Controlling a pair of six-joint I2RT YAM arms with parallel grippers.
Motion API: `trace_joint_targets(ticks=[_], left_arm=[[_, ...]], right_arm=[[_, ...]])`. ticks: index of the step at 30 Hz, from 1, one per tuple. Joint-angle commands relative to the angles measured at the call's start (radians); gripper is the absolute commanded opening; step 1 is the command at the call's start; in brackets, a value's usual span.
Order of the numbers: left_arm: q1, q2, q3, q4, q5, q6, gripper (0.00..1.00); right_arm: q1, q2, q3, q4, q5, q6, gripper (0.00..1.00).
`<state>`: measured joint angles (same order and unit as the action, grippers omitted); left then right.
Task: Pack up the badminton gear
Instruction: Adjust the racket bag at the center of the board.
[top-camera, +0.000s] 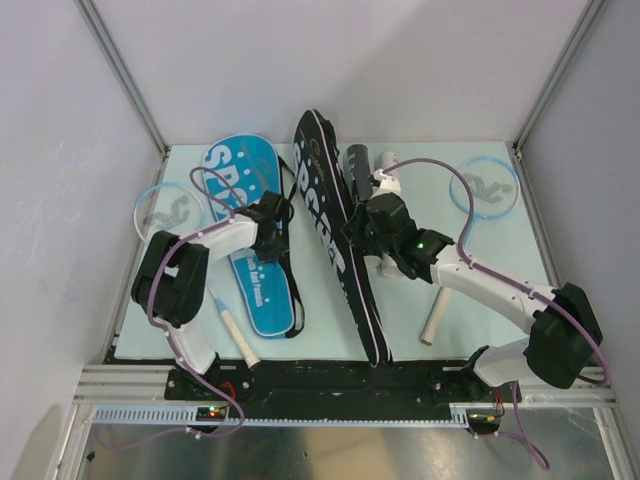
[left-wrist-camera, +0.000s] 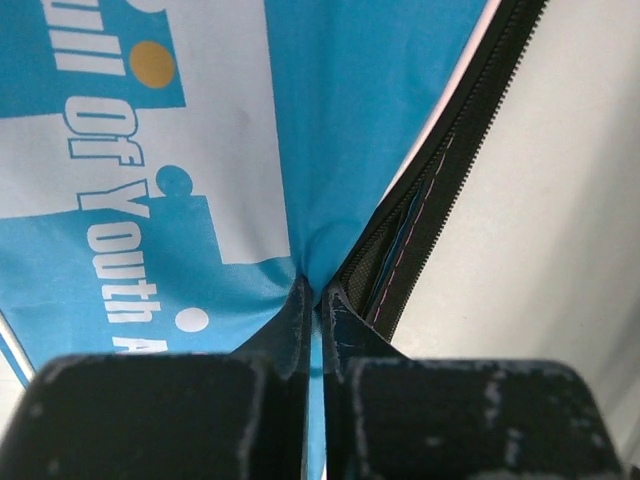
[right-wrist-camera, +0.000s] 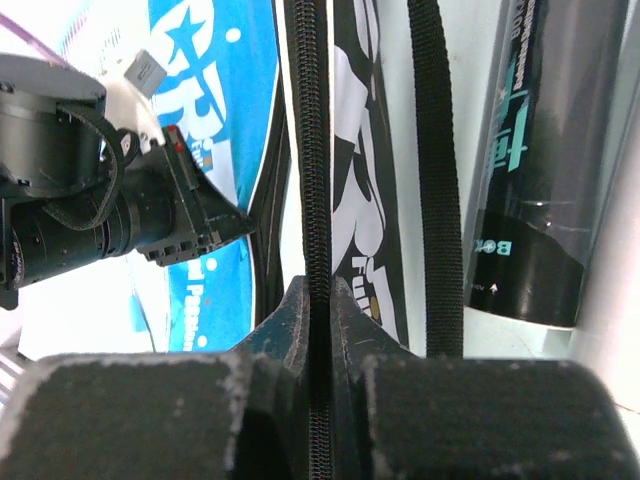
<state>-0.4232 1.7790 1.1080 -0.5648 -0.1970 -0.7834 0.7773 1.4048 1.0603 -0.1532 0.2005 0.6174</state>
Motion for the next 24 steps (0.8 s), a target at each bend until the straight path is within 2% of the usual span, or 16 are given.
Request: trace_joint_targets(ticks=[1, 7, 9, 12, 16, 20, 24], left_arm=[[0.084, -0.04, -0.071, -0.052, -0.077, 0.046, 0.0], [0.107, -0.072, -0.072, -0.051, -0.055, 0.076, 0.01], [0.106, -0.077, -0.065, -0.052, -0.036, 0.085, 0.09], [0.098, -0.104, -0.054, -0.052, -0.027, 0.101, 0.29], [0.087, -0.155, -0.041, -0.052, -0.035, 0.114, 0.47], [0.069, -0.16, -0.028, -0.052, -0.049, 0.122, 0.56], [0.031, -0.113, 0.011, -0.051, -0.046, 0.155, 0.59]], right_arm=[[-0.013, -0.089, 0.026, 0.141, 0.1, 0.023, 0.0], [-0.007, -0.072, 0.027, 0.143, 0.097, 0.02, 0.0], [-0.004, -0.051, 0.027, 0.169, 0.078, 0.024, 0.0], [0.003, -0.021, 0.027, 0.192, 0.042, 0.029, 0.0], [0.012, 0.012, 0.026, 0.215, 0.006, 0.042, 0.0], [0.015, 0.029, 0.027, 0.22, -0.014, 0.053, 0.0], [0.02, 0.041, 0.026, 0.228, -0.033, 0.05, 0.0]])
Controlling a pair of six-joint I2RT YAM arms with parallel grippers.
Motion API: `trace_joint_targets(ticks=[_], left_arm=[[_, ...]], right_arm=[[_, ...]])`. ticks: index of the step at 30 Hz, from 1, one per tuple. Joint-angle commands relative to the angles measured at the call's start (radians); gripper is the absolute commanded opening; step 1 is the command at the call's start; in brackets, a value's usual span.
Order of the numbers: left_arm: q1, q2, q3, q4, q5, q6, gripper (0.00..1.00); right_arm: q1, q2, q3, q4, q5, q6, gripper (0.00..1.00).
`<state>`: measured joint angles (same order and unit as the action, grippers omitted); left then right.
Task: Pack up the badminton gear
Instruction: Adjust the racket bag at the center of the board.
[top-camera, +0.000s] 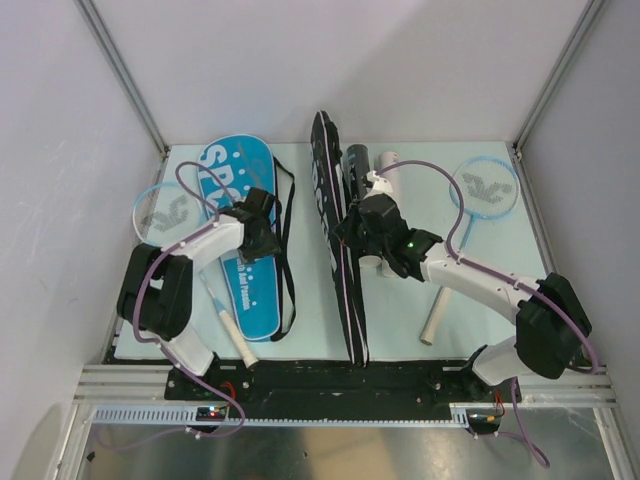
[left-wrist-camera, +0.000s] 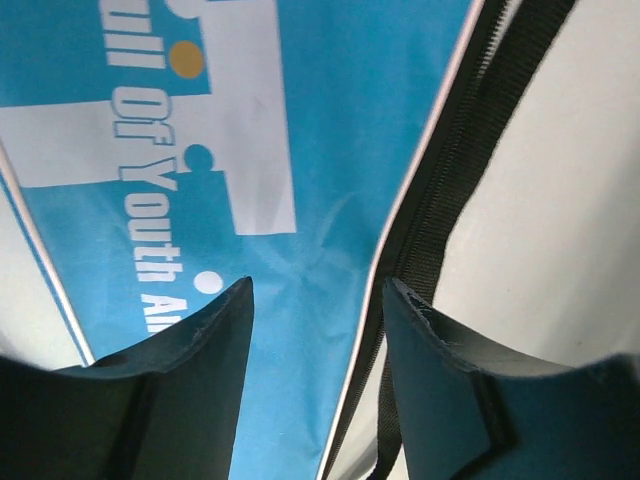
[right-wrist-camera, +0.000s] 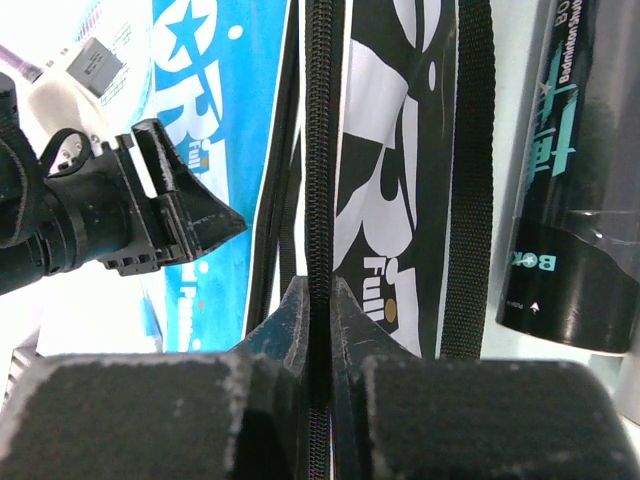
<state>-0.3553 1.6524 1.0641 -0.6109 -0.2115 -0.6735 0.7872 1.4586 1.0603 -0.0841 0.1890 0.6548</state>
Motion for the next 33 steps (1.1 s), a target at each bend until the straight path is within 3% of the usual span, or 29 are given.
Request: trace_joint_targets(ticks=[1, 14, 18, 22, 26, 27, 33], left_arm=[[-0.047, 0.027, 0.064, -0.005, -0.031, 0.049, 0.59], [-0.078, 0.146, 0.064, -0.006, -0.041, 0.017, 0.6], [-0.079, 0.183, 0.056, -0.006, -0.048, 0.006, 0.56], [-0.079, 0.189, 0.041, -0.005, -0.068, 0.0, 0.38], [-0.081, 0.168, 0.042, -0.006, -0.075, 0.006, 0.08], [-0.08, 0.157, 0.041, -0.006, -0.074, 0.006, 0.04], [-0.068, 0.021, 0.036, -0.006, -0.037, 0.02, 0.0]], right_arm=[[0.01, -0.009, 0.026, 0.161, -0.024, 0.011, 0.0], [0.008, -0.011, 0.01, 0.168, -0.023, 0.013, 0.0], [0.006, -0.01, 0.007, 0.171, -0.029, 0.02, 0.0], [0.009, -0.007, -0.001, 0.18, -0.033, 0.027, 0.0], [0.009, -0.008, -0.003, 0.182, -0.033, 0.029, 0.0], [0.009, -0.011, -0.006, 0.184, -0.032, 0.029, 0.0], [0.015, -0.014, -0.014, 0.207, -0.048, 0.057, 0.0]])
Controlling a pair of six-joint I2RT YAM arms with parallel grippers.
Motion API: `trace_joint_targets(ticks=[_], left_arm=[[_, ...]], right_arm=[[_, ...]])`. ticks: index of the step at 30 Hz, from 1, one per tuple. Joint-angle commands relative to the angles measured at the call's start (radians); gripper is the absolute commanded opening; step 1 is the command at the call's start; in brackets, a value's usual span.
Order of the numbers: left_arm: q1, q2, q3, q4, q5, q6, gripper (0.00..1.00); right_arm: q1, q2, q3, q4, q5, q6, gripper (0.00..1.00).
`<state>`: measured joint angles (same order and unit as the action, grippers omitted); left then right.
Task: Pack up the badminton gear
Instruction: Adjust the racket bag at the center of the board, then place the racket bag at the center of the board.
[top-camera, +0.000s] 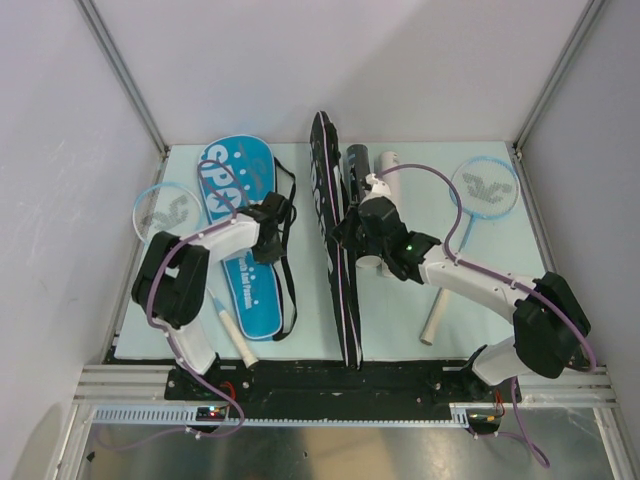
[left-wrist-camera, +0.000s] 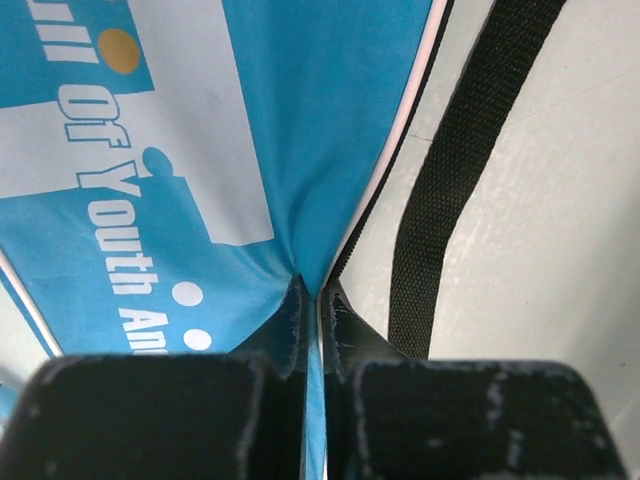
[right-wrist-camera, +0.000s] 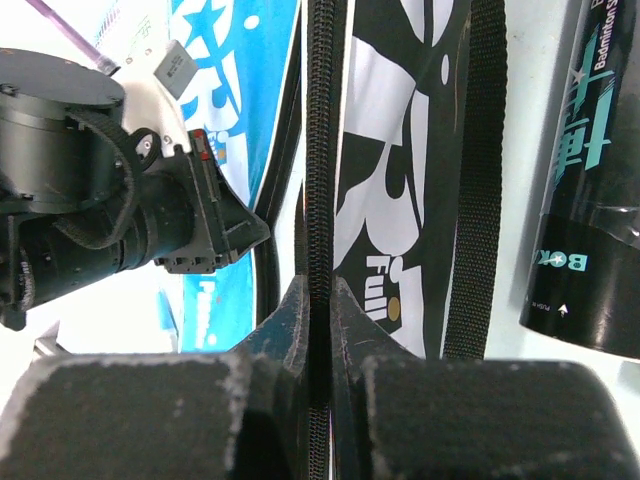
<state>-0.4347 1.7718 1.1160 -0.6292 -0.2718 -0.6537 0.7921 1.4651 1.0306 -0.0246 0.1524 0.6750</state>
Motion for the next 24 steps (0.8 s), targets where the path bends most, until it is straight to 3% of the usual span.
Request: trace_joint_targets(ticks=[1, 12, 24], left_arm=[[0.018, -0.122, -0.017, 0.012, 0.034, 0.001, 0.0], [0.146, -0.358, -0.057, 0.01, 0.23, 0.024, 0.0], [0.319, -0.601, -0.013, -0.015, 0.366, 0.069, 0.0]], right_arm=[[0.012, -0.02, 0.017, 0.154, -0.013, 0.043, 0.0], [0.024, 0.052, 0.017, 0.186, -0.022, 0.069, 0.0], [0.02, 0.139, 0.018, 0.397, -0.196, 0.161, 0.0]])
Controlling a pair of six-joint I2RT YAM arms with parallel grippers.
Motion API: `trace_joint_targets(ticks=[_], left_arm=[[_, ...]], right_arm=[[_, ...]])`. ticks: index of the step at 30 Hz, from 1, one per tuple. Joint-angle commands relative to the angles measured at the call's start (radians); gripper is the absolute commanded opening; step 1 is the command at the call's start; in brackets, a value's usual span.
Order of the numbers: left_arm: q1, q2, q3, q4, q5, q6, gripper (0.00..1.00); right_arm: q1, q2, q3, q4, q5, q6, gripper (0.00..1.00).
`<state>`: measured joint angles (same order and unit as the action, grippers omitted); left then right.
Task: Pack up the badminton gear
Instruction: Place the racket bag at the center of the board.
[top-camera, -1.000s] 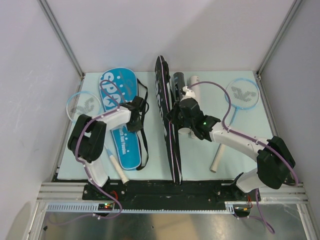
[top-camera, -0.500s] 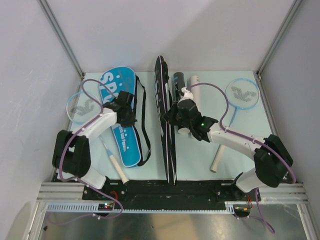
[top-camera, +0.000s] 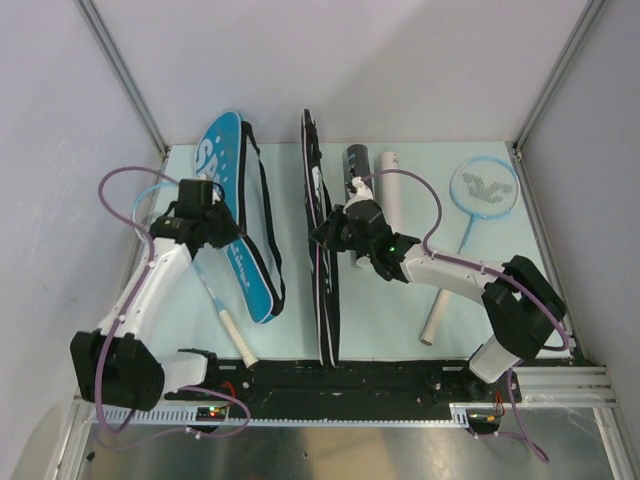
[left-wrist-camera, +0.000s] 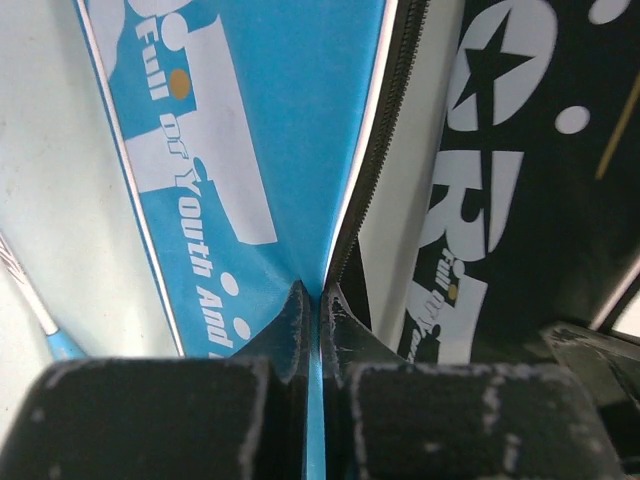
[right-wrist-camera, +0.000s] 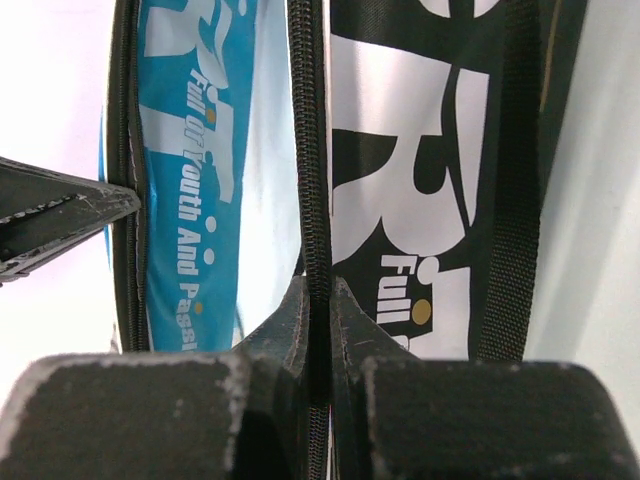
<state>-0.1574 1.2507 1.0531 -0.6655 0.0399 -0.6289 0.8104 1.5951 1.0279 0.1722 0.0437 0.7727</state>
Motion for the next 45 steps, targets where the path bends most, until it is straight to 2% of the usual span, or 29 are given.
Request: trace_joint_targets(ticks=[1, 16, 24, 29, 33, 43, 45], left_arm=[[0.054, -0.094, 0.054, 0.02, 0.059, 0.048, 0.0], [0.154, -0.234, 0.103, 0.017, 0.116, 0.114, 0.0], [0.154, -0.214, 0.134, 0.034, 0.233, 0.173, 0.0], [0.154, -0.182, 0.067, 0.112, 0.33, 0.158, 0.0], [0.153, -0.161, 0.003, 0.184, 0.403, 0.131, 0.0], [0.082, -0.062, -0.142, 0.261, 0.408, 0.051, 0.0], [0.055, -0.029, -0.161, 0.278, 0.393, 0.036, 0.0]], right_arm=[[0.0, 0.012, 0.02, 0.229, -0.106, 0.072, 0.0], [-0.032, 0.195, 0.157, 0.445, -0.388, 0.189, 0.0], [-0.079, 0.307, 0.152, 0.394, -0.322, 0.254, 0.0], [-0.111, 0.367, 0.153, 0.322, -0.277, 0.253, 0.0], [-0.129, 0.394, 0.163, 0.288, -0.264, 0.244, 0.04], [-0.15, 0.403, 0.214, 0.106, -0.164, 0.155, 0.16], [-0.151, 0.404, 0.234, 0.079, -0.164, 0.124, 0.22]])
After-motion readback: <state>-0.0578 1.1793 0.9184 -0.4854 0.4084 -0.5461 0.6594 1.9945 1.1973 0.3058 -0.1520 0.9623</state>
